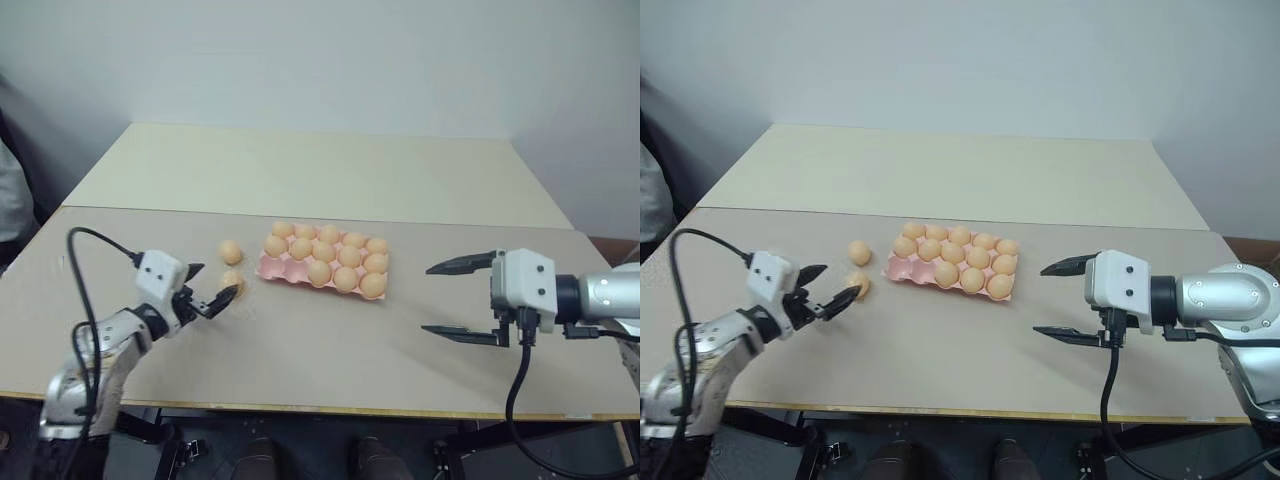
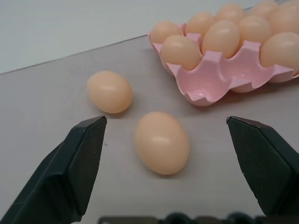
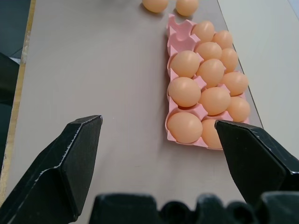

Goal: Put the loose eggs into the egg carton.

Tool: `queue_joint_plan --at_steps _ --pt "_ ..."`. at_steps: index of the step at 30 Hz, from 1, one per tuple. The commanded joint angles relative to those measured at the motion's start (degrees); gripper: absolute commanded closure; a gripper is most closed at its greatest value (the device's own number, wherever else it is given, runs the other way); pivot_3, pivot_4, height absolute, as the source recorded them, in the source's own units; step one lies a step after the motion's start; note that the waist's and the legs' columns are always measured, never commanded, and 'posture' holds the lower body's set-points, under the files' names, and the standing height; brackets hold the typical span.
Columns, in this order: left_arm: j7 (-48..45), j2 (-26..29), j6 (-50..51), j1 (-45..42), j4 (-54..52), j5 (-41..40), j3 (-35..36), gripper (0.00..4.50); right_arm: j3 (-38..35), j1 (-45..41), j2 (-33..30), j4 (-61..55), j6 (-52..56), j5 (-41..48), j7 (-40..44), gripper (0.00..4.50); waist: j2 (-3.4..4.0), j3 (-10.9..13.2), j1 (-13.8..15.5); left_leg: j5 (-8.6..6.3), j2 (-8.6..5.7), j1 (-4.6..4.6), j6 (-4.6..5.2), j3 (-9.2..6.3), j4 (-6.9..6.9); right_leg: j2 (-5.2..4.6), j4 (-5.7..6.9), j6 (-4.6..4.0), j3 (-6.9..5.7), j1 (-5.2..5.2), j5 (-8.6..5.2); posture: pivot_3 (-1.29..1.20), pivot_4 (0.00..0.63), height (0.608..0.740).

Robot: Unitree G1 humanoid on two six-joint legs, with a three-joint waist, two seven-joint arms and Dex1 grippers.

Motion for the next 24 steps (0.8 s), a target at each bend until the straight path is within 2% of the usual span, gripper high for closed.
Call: queue_joint_plan --at_steps 1,10,13,19,20,24 --pt "2.1 -0.5 -1.7 -2.9 3.4 4.2 -3.6 0.01 -2.4 0.1 -1.0 -2.1 0.7 0.7 -0.9 0.0 0.0 0.0 0.1 0.0 0.0 0.01 0.0 0.0 0.0 0.01 0.01 0.0 0.0 0.0 0.0 0.0 0.15 0.74" --pt "2.3 -5.1 -6.3 -8.6 13.1 6.6 -6.6 0.01 -4.7 2.9 -1.9 -3.9 1.8 0.7 -2.2 0.0 -0.01 0.0 0.1 0.0 -0.03 -0.04 0.0 -0.02 0.0 -0.02 -0.04 0.02 -0.01 0.01 0.02 0.0 0.15 0.74" --pt "2.0 -5.5 -6.9 -9.0 14.1 6.7 -6.7 0.64 -5.2 3.4 -1.9 -4.4 2.2 0.8 -2.6 0.0 -0.01 0.0 0.0 0.0 -0.02 -0.03 0.0 -0.01 0.0 -0.01 -0.03 0.02 0.0 0.01 0.03 0.0 0.15 0.74" --pt "1.9 -5.6 -7.7 -9.7 15.7 7.4 -7.2 2.56 -6.1 4.0 -2.3 -5.2 2.9 1.0 -3.1 0.0 -0.01 0.0 0.1 0.0 -0.03 -0.02 0.0 -0.02 0.01 -0.01 -0.02 0.03 0.01 0.01 0.03 0.0 0.15 0.74" --pt "2.0 -5.6 -7.7 -9.7 15.7 7.5 -7.2 2.69 -6.2 4.0 -2.4 -5.2 2.9 1.1 -3.2 0.0 -0.02 0.0 0.1 0.0 -0.03 -0.02 0.0 -0.02 0.01 -0.02 -0.02 0.03 0.0 0.01 0.03 0.0 0.15 0.74" --pt "0.5 -4.8 -7.6 -8.3 13.8 7.1 -7.1 2.7 -6.3 4.2 -2.4 -5.3 2.9 1.0 -3.3 0.0 -0.02 0.0 0.0 0.0 -0.03 -0.02 0.0 -0.02 0.01 -0.01 -0.02 0.03 0.0 0.01 0.03 0.0 0.15 0.74"
